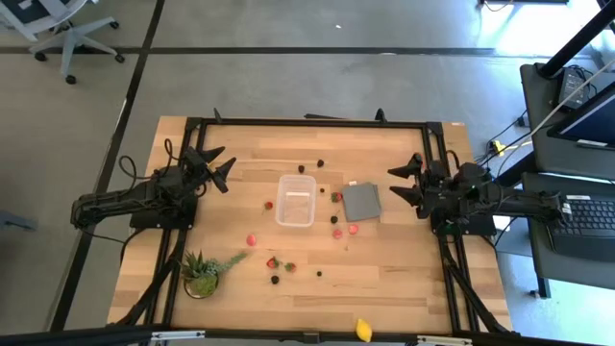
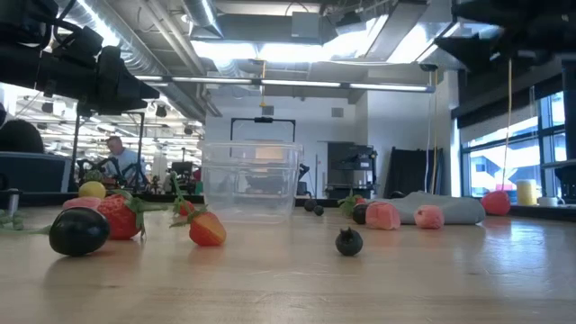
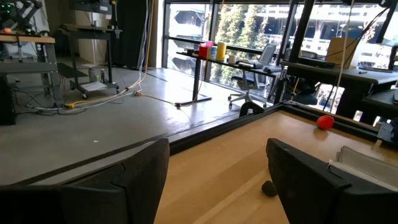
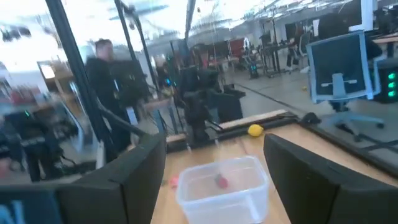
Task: Pick and placing Produce into tupperware
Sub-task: Put the strawberry into the transparent bin
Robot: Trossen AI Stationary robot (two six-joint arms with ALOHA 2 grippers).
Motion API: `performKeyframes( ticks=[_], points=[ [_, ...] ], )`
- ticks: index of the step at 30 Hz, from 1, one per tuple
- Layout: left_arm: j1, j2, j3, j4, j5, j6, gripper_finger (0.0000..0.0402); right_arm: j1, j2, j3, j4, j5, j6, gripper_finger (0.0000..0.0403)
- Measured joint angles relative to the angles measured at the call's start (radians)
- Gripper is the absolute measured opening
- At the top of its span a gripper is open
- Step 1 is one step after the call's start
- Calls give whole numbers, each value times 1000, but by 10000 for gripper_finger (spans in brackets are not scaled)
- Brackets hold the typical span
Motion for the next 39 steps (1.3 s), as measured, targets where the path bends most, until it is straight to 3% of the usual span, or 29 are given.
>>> performKeyframes(
  ticks=[8, 18, 30, 39],
  points=[
    [0, 0, 0, 0, 0, 0, 261, 0, 385, 349, -368, 0, -204, 272],
    [0, 0, 0, 0, 0, 0, 261, -13, 773, 603, -382, 2, -357, 272],
    [0, 0, 0, 0, 0, 0, 261, -69, 1113, 661, -378, 2, -389, 272],
    [0, 0, 0, 0, 0, 0, 261, -69, 1248, 661, -367, 1, -388, 272]
  ],
)
